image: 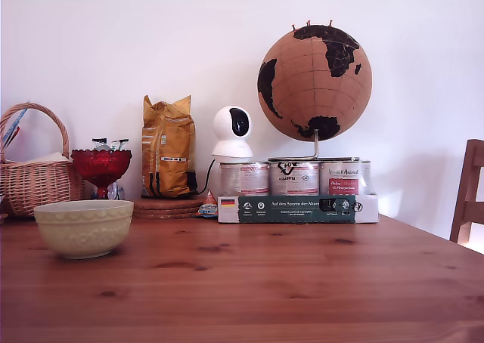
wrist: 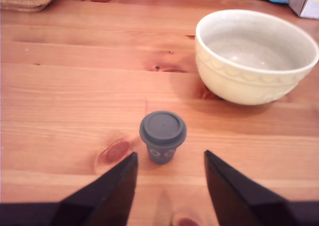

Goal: Pick the grey coffee capsule and place it inside the green bowl

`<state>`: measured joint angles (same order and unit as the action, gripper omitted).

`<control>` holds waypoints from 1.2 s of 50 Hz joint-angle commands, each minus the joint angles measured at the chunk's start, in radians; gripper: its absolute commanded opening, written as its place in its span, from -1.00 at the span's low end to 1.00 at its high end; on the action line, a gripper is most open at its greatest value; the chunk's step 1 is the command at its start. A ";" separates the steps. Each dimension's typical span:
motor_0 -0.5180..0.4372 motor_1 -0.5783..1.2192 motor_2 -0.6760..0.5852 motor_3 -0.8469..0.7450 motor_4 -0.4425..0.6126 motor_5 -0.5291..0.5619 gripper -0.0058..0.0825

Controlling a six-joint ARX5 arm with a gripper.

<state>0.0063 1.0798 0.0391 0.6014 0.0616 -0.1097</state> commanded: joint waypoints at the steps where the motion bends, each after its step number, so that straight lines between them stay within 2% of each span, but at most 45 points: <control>1: -0.003 0.063 0.008 0.061 -0.007 0.018 0.33; 16: -0.003 0.347 0.045 0.310 -0.058 0.092 0.32; 29: -0.003 0.542 0.165 0.313 -0.058 0.117 0.30; 33: -0.003 0.567 0.180 0.313 -0.058 0.119 0.19; 44: -0.003 0.576 0.205 0.314 -0.058 0.137 -0.37; 47: -0.003 0.576 0.212 0.314 -0.058 0.137 -0.46; 52: -0.003 0.576 0.225 0.335 -0.052 0.135 -0.52; 60: -0.003 0.575 0.241 0.516 -0.012 0.070 -0.53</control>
<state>0.0063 1.6520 0.2623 1.0565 0.0376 -0.0200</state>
